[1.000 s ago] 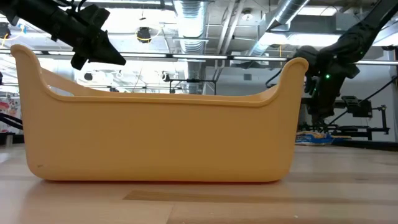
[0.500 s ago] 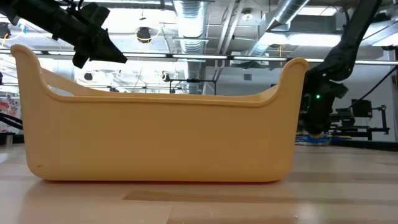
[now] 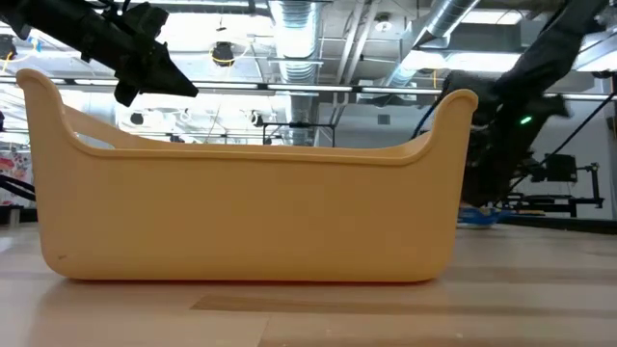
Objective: Sort Maruchan noodles
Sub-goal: Adjust the blue noodle packs, then put the blue noodle pack into the yellow bin
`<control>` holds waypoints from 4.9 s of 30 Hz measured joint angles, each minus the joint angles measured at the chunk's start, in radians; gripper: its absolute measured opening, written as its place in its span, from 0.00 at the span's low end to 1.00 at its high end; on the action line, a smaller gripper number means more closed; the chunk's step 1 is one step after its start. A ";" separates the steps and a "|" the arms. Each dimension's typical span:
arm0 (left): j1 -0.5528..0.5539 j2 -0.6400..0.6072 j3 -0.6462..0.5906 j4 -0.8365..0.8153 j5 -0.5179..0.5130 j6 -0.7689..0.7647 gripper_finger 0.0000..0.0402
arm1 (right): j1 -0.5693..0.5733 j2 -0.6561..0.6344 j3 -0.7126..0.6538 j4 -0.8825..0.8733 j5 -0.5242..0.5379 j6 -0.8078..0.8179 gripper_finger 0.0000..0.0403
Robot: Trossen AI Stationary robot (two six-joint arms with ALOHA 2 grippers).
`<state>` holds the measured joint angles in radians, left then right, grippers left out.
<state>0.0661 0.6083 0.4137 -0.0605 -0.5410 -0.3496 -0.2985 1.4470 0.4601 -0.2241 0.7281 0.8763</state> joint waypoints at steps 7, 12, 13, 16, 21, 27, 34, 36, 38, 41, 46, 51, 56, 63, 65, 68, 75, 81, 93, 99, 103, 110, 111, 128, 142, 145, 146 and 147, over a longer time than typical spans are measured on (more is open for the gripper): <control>0.000 0.000 0.000 0.000 0.004 -0.001 0.00 | 0.358 -0.103 -0.003 -0.224 -0.032 0.260 0.04; 0.000 0.000 0.000 0.000 0.005 -0.003 0.00 | 0.550 -0.144 -0.004 -0.241 -0.063 0.369 0.04; 0.000 0.000 0.000 0.000 0.004 -0.003 0.00 | 0.579 -0.153 -0.003 -0.241 -0.074 0.384 0.04; 0.000 0.000 0.000 0.006 0.004 -0.003 0.00 | 0.642 -0.175 0.011 -0.243 -0.122 0.391 0.04; 0.000 0.000 0.000 0.007 0.004 -0.003 0.00 | 0.711 -0.198 0.054 -0.247 -0.177 0.363 0.04; 0.000 0.000 0.000 0.007 0.004 -0.002 0.00 | 0.742 -0.227 0.123 -0.247 -0.158 0.193 0.05; 0.000 0.000 0.000 0.007 0.004 -0.002 0.00 | 0.726 -0.232 0.199 -0.236 -0.242 0.085 0.12; 0.000 0.000 0.000 0.007 0.004 -0.002 0.00 | 0.714 -0.229 0.208 -0.236 -0.287 0.079 0.15; 0.000 0.000 0.000 0.007 0.004 -0.002 0.00 | 0.704 -0.229 0.214 -0.234 -0.329 0.058 0.20; 0.000 0.000 0.000 0.007 0.004 -0.002 0.00 | 0.694 -0.229 0.216 -0.232 -0.360 0.015 0.31; 0.000 0.000 0.000 0.007 0.004 -0.002 0.00 | 0.682 -0.229 0.216 -0.232 -0.432 -0.137 0.54; 0.000 0.000 0.000 0.007 0.004 -0.002 0.00 | 0.682 -0.229 0.216 -0.239 -0.410 -0.256 0.70; 0.000 0.000 0.000 0.006 0.004 -0.002 0.00 | 0.680 -0.209 0.216 -0.270 -0.323 -0.354 0.72; 0.000 0.000 0.000 0.005 0.004 -0.002 0.00 | 0.675 -0.071 0.216 -0.279 -0.323 -0.415 0.72; 0.000 0.001 0.000 0.000 0.004 -0.002 0.00 | 0.675 -0.025 0.216 -0.274 -0.322 -0.426 0.72; 0.000 0.000 0.000 -0.002 0.004 -0.002 0.00 | 0.671 0.033 0.217 -0.283 -0.313 -0.435 0.72; 0.000 0.000 0.000 -0.002 0.004 -0.002 0.00 | 0.649 0.123 0.222 -0.293 -0.228 -0.405 0.70; 0.000 0.001 0.000 -0.002 0.004 -0.002 0.00 | 0.642 0.140 0.239 -0.367 -0.189 -0.321 0.36; 0.000 0.000 0.000 -0.002 0.004 0.009 0.00 | 0.687 0.003 0.406 -0.614 -0.119 -0.256 0.03; 0.000 0.000 0.000 -0.002 0.004 0.009 0.00 | 0.775 -0.108 0.499 -0.472 -0.014 -0.391 0.03; 0.000 0.000 0.000 -0.001 0.004 0.009 0.00 | 0.828 -0.129 0.504 -0.094 -0.045 -0.596 0.03; 0.000 0.000 0.000 -0.001 0.004 0.008 0.00 | 0.845 0.059 0.505 0.417 -0.375 -0.853 0.03; 0.000 0.001 0.000 -0.001 0.004 0.008 0.00 | 0.845 0.086 0.507 0.450 -0.415 -0.864 0.03; 0.000 0.000 0.000 -0.009 0.004 0.006 0.00 | 0.824 0.344 0.733 0.261 -0.470 -0.904 0.13; 0.000 0.000 0.000 -0.010 0.004 0.006 0.00 | 0.806 0.333 0.737 0.210 -0.405 -0.858 0.37; 0.000 0.001 0.000 -0.011 0.004 0.006 0.00 | 0.800 0.333 0.736 0.209 -0.404 -0.858 0.47; 0.000 0.001 0.000 -0.011 0.004 0.006 0.00 | 0.800 0.333 0.736 0.209 -0.404 -0.858 0.50; 0.000 0.001 0.000 -0.011 0.004 0.006 0.00 | 0.800 0.333 0.736 0.207 -0.404 -0.858 0.53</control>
<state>0.0662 0.6090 0.4141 -0.0715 -0.5373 -0.3435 0.5011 1.7798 1.1965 -0.0166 0.3244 0.0181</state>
